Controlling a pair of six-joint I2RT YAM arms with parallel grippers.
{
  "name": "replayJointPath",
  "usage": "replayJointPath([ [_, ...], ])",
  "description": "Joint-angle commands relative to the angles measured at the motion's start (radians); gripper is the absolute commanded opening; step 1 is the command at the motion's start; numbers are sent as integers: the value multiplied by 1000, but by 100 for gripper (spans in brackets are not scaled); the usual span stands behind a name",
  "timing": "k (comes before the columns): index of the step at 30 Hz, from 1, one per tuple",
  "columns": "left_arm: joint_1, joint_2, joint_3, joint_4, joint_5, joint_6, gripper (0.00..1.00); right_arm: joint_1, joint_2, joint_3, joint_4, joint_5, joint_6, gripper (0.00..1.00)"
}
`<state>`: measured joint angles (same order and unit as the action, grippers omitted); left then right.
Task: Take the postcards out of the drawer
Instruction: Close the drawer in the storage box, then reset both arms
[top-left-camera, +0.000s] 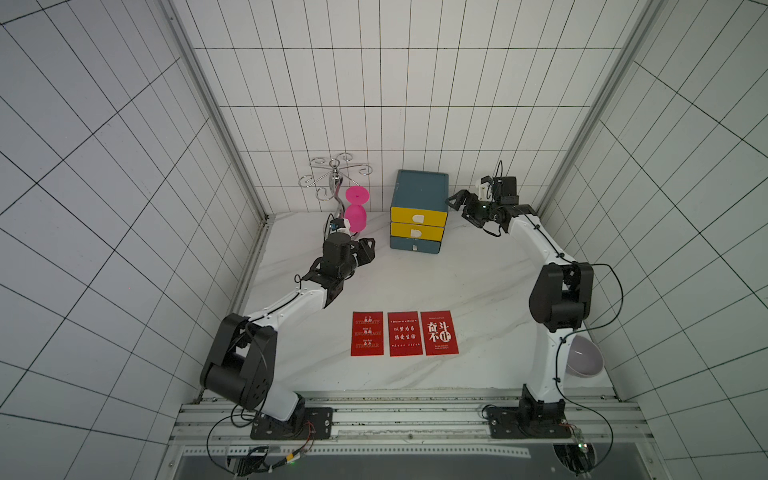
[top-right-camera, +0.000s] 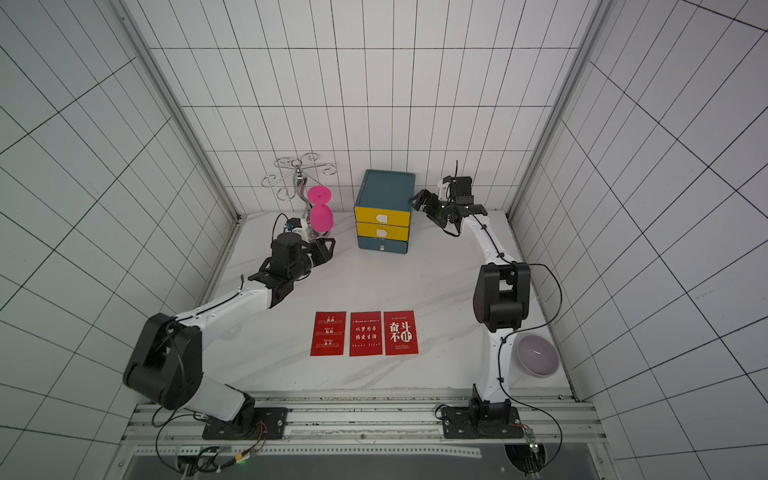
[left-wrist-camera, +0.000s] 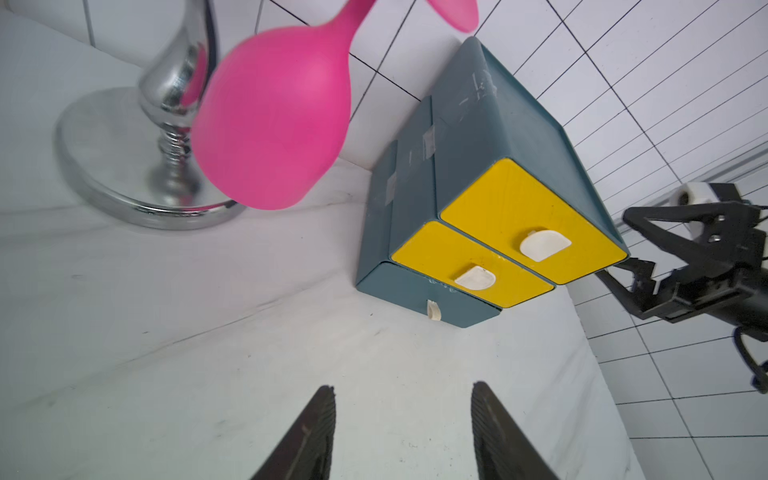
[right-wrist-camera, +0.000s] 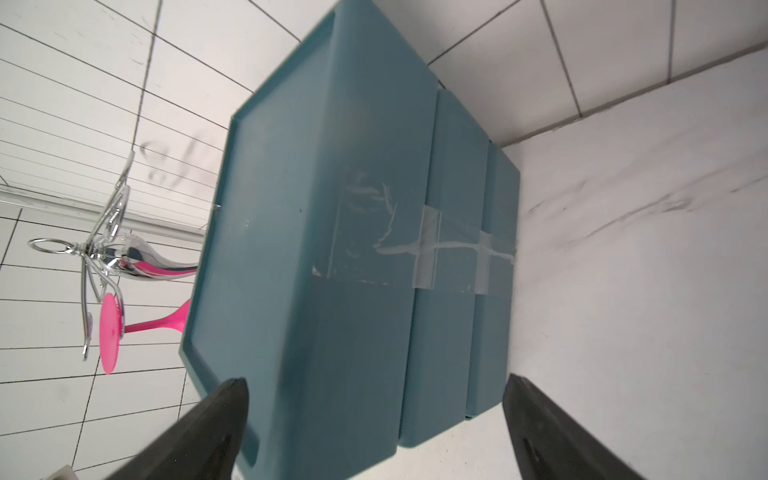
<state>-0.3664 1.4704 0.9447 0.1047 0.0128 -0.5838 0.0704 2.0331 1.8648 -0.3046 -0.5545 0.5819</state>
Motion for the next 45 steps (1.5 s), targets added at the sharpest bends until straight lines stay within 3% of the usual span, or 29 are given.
replayJointPath([
  [1,43,-98,-41,-105,-137,166,59,-32,-195,-138,111,42,-40,99],
  [4,115,-179,-92,-128,-232,212,65,-56,-344,-346,200,127,-98,98],
  [7,200,-245,-162,-80,-237,264,70,-62,-476,-536,240,258,-204,99],
  [8,216,-259,-180,-63,-232,289,79,-63,-506,-586,242,303,-239,99],
  [9,223,-271,-201,-46,-239,317,99,-63,-539,-642,245,347,-290,98],
  [15,233,-287,-319,25,-377,414,99,-63,-651,-974,313,598,-430,99],
  [18,255,-253,-396,108,-411,423,99,-63,-668,-1102,402,651,-461,99],
  [22,318,-160,-487,264,-323,392,99,-62,-652,-1265,670,666,-471,99],
  [25,337,-161,-502,338,-275,415,99,-66,-592,-1297,753,679,-495,99],
  [28,380,-119,-548,536,-224,391,98,-70,-553,-1277,765,675,-512,99],
  [31,400,-65,-489,497,-205,419,99,-89,-509,-1331,932,677,-513,99],
  [33,403,24,-515,632,-193,433,99,-96,-527,-1345,923,642,-520,99],
  [35,402,148,-561,894,-209,458,98,-100,-516,-1385,1017,598,-531,99],
  [36,396,129,-562,871,-186,464,97,-102,-513,-1409,1044,569,-544,98],
  [38,397,78,-484,612,-139,469,98,-102,-472,-1451,1195,544,-551,99],
  [39,394,111,-493,690,-148,475,99,-103,-496,-1427,1085,549,-553,99],
  [41,393,139,-531,817,-138,491,99,-102,-476,-1436,1152,550,-553,99],
  [43,392,113,-510,732,-132,489,99,-102,-498,-1422,1079,550,-556,98],
  [45,392,87,-485,631,-133,482,99,-102,-480,-1433,1140,553,-556,98],
])
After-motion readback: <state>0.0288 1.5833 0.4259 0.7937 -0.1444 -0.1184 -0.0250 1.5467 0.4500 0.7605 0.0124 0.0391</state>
